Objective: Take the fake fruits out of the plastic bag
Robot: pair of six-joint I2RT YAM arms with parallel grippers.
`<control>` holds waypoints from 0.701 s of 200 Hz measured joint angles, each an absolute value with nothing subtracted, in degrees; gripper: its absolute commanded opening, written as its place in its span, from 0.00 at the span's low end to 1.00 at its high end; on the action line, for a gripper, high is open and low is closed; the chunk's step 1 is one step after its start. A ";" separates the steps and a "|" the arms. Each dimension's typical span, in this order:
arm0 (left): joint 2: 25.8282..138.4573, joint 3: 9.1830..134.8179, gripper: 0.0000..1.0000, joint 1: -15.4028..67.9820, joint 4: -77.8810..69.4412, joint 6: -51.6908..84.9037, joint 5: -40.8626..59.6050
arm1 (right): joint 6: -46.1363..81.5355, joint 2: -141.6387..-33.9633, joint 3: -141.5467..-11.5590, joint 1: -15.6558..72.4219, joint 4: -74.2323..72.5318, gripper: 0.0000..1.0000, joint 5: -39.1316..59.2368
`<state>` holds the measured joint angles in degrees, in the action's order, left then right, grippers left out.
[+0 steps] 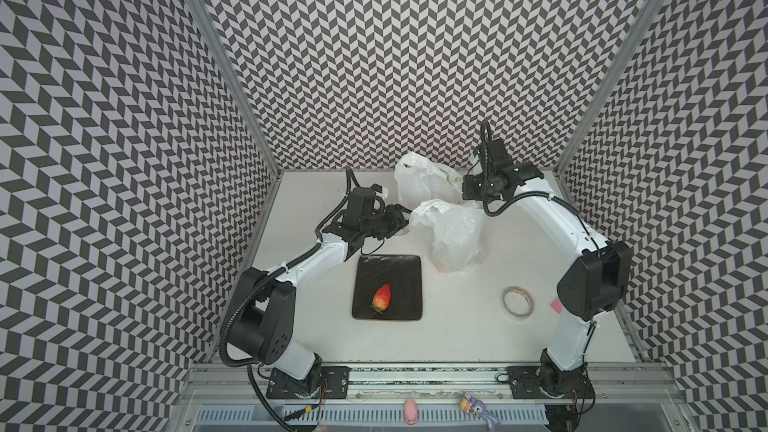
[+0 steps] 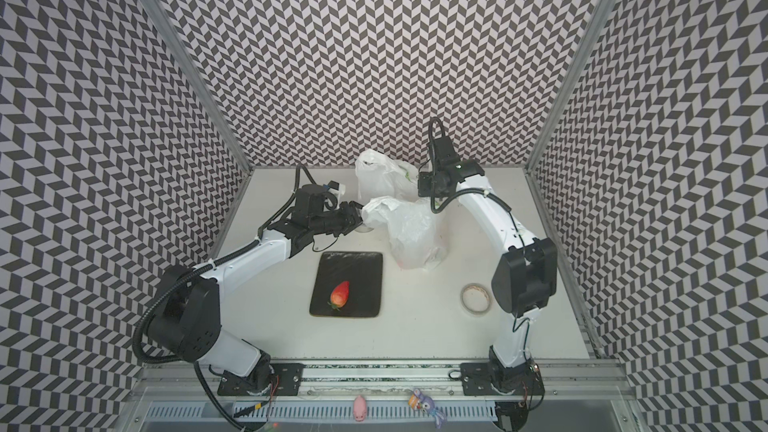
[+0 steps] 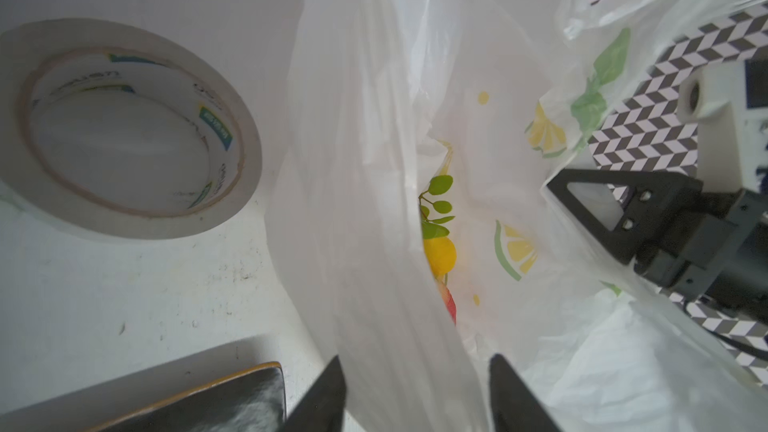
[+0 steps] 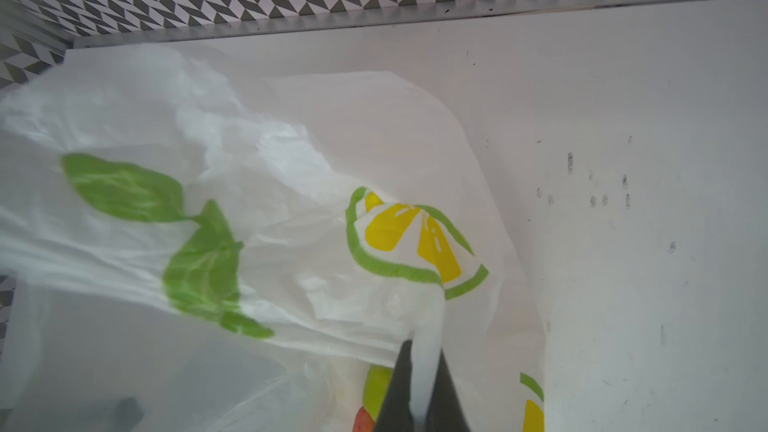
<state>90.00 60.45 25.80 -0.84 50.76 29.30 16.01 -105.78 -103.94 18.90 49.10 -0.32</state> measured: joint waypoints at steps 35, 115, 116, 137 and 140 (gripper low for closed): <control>95.35 66.74 0.00 29.43 -3.90 50.35 29.54 | 16.01 -105.36 -104.31 15.77 45.41 0.00 -2.24; 99.33 73.25 0.00 36.45 -12.84 47.62 24.40 | 13.15 -104.14 -114.04 6.98 38.74 0.00 -2.26; 99.35 73.25 0.00 36.51 -12.93 47.59 24.29 | 13.10 -104.09 -113.93 6.96 38.61 0.00 -2.24; 99.81 71.40 0.00 38.70 -16.12 46.44 21.74 | 12.93 -101.49 -106.76 6.98 35.66 0.00 0.12; 99.81 70.83 0.00 39.00 -16.53 46.19 21.45 | 12.93 -101.10 -105.43 7.03 35.46 0.00 0.54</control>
<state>99.81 70.83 39.00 -16.53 46.19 21.45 12.93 -101.10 -105.43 7.03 35.46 0.54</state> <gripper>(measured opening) 0.047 0.047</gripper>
